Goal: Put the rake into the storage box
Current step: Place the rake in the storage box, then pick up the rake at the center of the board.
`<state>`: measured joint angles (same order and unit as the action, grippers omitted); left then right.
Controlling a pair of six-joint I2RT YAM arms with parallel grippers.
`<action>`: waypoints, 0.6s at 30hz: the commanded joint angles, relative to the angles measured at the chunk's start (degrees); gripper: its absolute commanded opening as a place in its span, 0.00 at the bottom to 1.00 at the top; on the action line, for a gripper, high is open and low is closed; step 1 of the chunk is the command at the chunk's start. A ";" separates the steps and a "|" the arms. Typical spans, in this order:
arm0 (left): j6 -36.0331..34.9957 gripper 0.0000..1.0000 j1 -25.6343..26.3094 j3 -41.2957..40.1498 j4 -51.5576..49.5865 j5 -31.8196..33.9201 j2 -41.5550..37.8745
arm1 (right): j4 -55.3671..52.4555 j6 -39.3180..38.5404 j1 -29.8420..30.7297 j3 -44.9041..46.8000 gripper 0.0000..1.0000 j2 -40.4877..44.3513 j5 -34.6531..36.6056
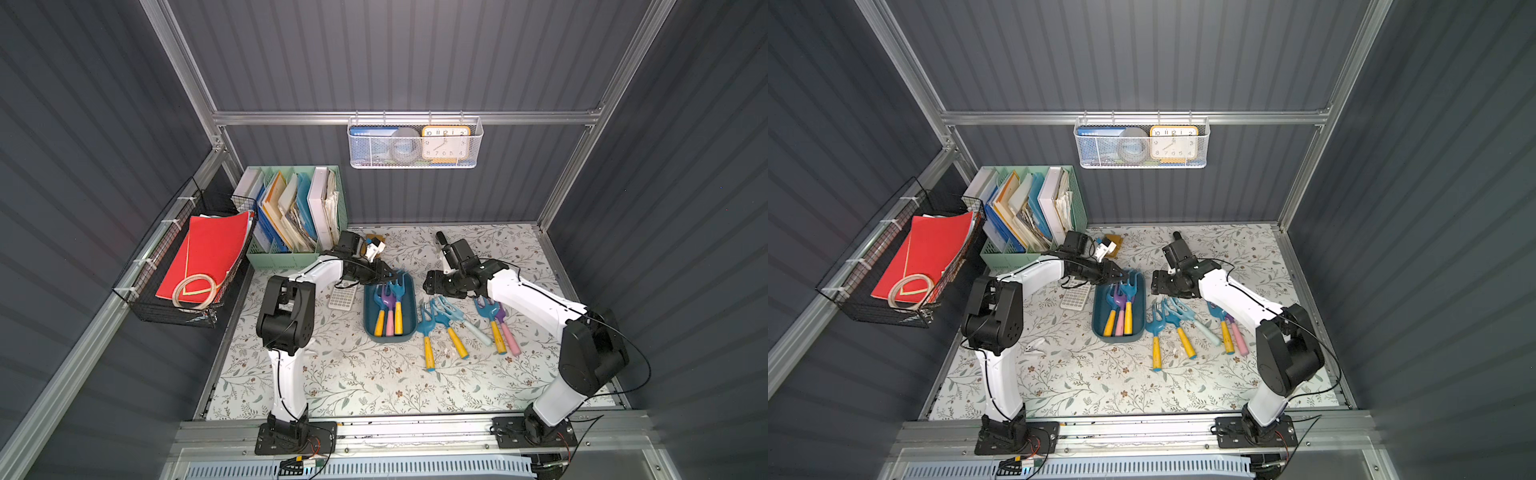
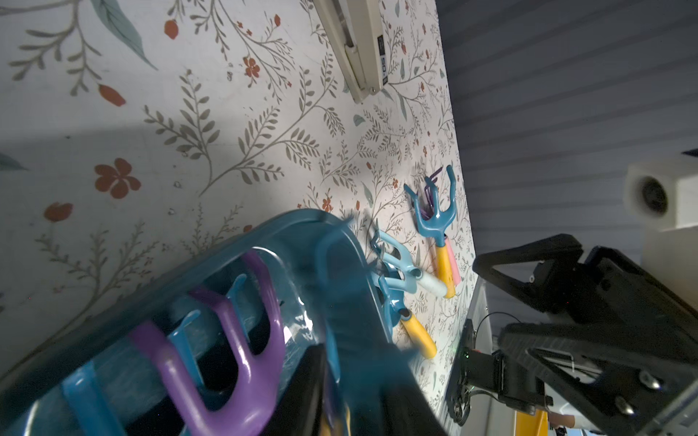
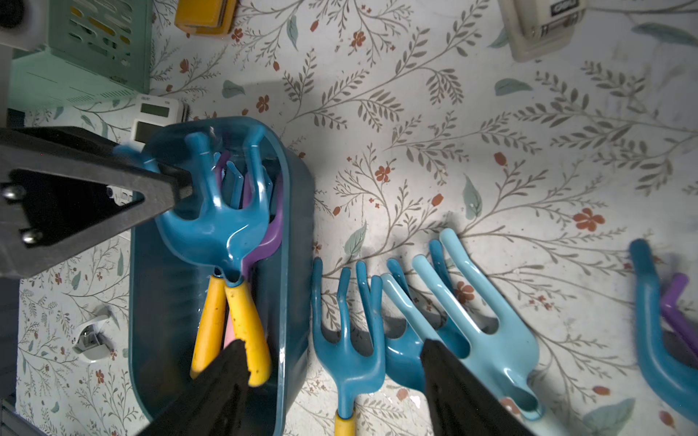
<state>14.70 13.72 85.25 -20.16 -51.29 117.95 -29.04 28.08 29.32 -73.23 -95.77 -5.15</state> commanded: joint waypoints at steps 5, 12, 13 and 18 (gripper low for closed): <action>-3.00 0.57 0.17 0.66 -3.12 -0.75 -0.37 | -2.72 -1.03 2.81 5.15 0.76 0.67 -1.70; 3.39 0.51 0.26 9.46 -12.29 19.41 1.83 | -6.12 -2.47 8.26 7.40 0.75 0.12 0.95; 4.81 0.47 0.26 11.24 -14.66 23.88 2.42 | -6.12 -2.53 8.22 7.56 0.75 0.23 0.92; 5.72 0.47 0.33 13.94 -16.51 25.04 2.72 | -8.63 -4.71 8.66 6.83 0.72 -0.81 -1.82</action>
<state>18.31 13.93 98.35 -32.32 -30.87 119.77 -34.35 25.28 37.87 -66.04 -95.74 -6.02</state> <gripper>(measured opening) 0.461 0.722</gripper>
